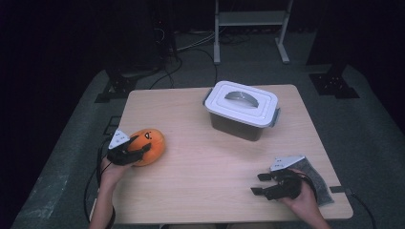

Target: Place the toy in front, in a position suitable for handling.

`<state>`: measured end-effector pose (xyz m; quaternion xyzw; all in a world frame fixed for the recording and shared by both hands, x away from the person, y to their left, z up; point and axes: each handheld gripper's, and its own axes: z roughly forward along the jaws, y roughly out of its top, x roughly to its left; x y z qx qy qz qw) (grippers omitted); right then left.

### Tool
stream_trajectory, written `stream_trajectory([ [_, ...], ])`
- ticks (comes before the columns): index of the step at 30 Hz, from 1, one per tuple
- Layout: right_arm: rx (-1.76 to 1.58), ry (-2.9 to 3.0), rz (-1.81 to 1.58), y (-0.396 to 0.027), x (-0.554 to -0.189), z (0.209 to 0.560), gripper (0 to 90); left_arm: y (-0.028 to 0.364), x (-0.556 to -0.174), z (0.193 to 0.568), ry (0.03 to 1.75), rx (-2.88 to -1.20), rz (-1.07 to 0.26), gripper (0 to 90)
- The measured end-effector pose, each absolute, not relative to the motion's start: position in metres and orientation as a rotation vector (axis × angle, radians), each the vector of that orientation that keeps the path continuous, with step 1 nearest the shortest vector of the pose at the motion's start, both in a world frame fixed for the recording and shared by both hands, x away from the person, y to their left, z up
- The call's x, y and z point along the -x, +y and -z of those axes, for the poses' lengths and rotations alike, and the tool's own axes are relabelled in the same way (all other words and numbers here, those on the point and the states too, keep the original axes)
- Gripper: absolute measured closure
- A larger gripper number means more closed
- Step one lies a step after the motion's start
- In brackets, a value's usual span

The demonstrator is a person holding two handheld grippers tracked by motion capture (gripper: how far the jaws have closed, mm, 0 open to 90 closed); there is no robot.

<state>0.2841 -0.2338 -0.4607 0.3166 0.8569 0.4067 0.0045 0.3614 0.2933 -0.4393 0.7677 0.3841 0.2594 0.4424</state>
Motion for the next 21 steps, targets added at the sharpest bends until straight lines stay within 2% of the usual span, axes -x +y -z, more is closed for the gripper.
stream_trajectory([
  [9, -0.997, 2.675, -1.294, -0.236, -0.283, 0.459, 34.0, 0.292, -0.359, 0.433, 0.974, -1.887, -0.636, 48.8],
  [15, -0.995, 2.676, -1.297, -0.236, -0.284, 0.459, 34.0, 0.303, -0.359, 0.431, 0.977, -1.799, -0.506, 52.1],
  [21, -0.992, 2.671, -1.302, -0.237, -0.283, 0.458, 34.0, 0.298, -0.355, 0.427, 0.939, -1.797, -0.461, 52.8],
])
